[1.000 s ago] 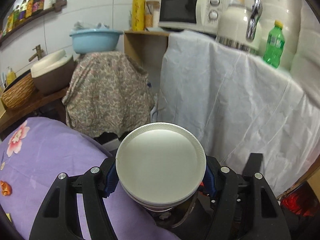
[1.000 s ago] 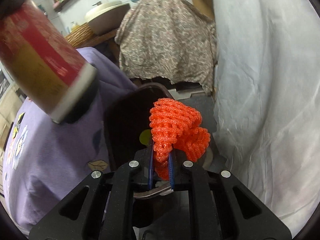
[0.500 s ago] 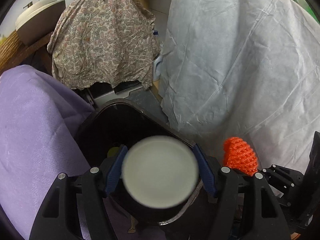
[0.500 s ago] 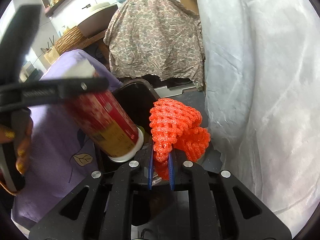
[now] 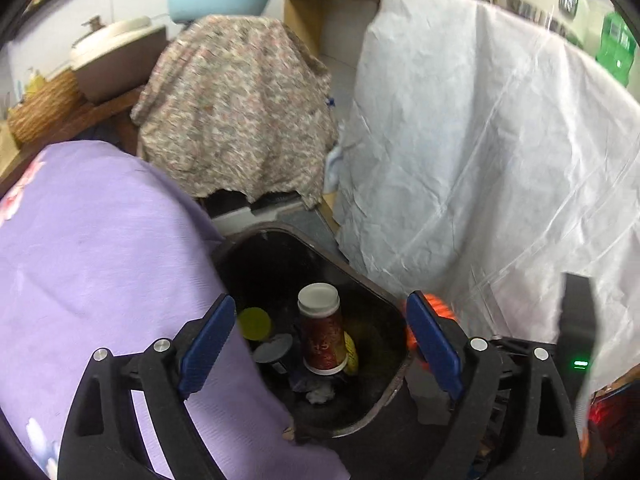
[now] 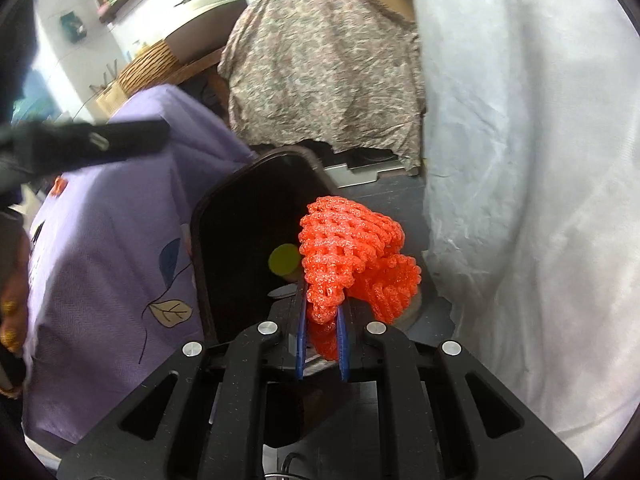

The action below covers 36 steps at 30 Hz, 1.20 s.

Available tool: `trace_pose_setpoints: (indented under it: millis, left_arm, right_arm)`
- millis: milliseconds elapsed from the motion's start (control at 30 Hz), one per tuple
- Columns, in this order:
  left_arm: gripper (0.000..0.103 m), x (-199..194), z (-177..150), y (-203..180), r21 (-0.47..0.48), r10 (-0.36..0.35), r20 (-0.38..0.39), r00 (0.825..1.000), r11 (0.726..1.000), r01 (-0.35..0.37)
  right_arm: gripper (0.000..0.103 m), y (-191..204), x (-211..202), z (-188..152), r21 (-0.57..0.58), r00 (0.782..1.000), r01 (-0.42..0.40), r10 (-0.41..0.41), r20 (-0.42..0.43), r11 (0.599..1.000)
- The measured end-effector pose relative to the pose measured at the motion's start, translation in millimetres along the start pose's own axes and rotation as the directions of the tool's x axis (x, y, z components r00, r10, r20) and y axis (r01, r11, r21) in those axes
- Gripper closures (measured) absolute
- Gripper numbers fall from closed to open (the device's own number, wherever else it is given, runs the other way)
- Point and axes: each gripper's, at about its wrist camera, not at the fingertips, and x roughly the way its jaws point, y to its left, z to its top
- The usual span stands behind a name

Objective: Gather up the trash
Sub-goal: 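Carry both to the black bin, left tool drops cup while right drops orange net, then withdraw both open tools from the bin back over the table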

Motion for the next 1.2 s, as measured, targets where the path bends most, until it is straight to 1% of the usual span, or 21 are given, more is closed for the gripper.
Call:
trace_pose_setpoints:
  millis: [100,167,300,333,367,400,433,500,633,800,933,1067,1200]
  left_arm:
    - [0.011,-20.4,-4.0,10.4,-0.031,0.008,0.041,0.999,0.999,-0.007]
    - [0.011,-31.3,-7.1,16.8,-0.053,0.020,0.058,0.998,0.998,-0.017]
    - [0.009,-48.4,-15.7,29.0,-0.077,0.036,0.082,0.996,0.997,-0.030]
    - [0.008,-52.5,-18.9,31.9,-0.080,0.045,0.090,0.995,0.996,-0.038]
    - [0.007,-55.4,-20.7,35.0,-0.081,0.052,0.094,0.994,0.996,-0.044]
    - [0.007,-58.2,-23.7,37.9,-0.084,0.059,0.096,0.994,0.995,-0.051]
    - [0.007,-60.3,-26.9,41.5,-0.089,0.063,0.095,0.993,0.995,-0.055]
    - [0.006,-63.4,-33.5,51.0,-0.117,0.067,0.087,0.994,0.992,-0.056]
    - [0.006,-68.3,-48.2,66.4,-0.170,0.071,0.076,0.995,0.984,-0.057]
    - [0.006,-81.9,-67.2,80.2,-0.191,0.098,0.082,0.992,0.978,-0.081]
    - [0.006,-100.5,-83.3,94.1,-0.204,0.132,0.098,0.986,0.973,-0.110]
    - [0.006,-118.2,-97.7,112.8,-0.240,0.165,0.105,0.981,0.961,-0.136]
    - [0.006,-139.5,-115.9,138.3,-0.281,0.222,0.104,0.970,0.942,-0.185]
  right_arm:
    - [0.090,9.4,18.4,1.7,-0.031,0.999,-0.020,0.018,-0.037,0.999]
    - [0.090,16.8,32.1,2.3,-0.051,0.998,-0.029,0.026,-0.061,0.998]
    - [0.090,24.8,56.3,1.5,-0.055,0.995,-0.045,0.039,-0.097,0.997]
    - [0.087,26.1,62.7,0.9,-0.055,0.993,-0.041,0.035,-0.109,0.998]
    - [0.083,26.8,66.0,0.2,-0.054,0.993,-0.033,0.026,-0.117,0.998]
    - [0.070,27.5,68.5,-0.9,-0.049,0.992,-0.026,0.019,-0.123,0.998]
    - [0.050,27.6,68.5,-2.7,-0.037,0.992,-0.026,0.021,-0.121,0.999]
    - [0.034,28.7,63.8,-5.3,-0.033,0.995,-0.024,0.021,-0.101,0.999]
    - [0.034,32.8,59.0,-9.6,-0.054,0.994,0.014,-0.019,-0.106,0.998]
    - [0.031,28.9,44.0,-15.2,-0.022,0.995,0.022,-0.024,-0.097,1.000]
    - [0.029,31.3,26.7,-17.1,-0.008,0.997,0.021,-0.021,-0.077,1.000]
    - [0.029,43.3,6.1,-9.0,-0.018,0.999,0.002,-0.002,-0.039,1.000]
    - [0.028,67.4,-15.6,2.1,-0.044,0.998,-0.056,0.056,-0.002,0.997]
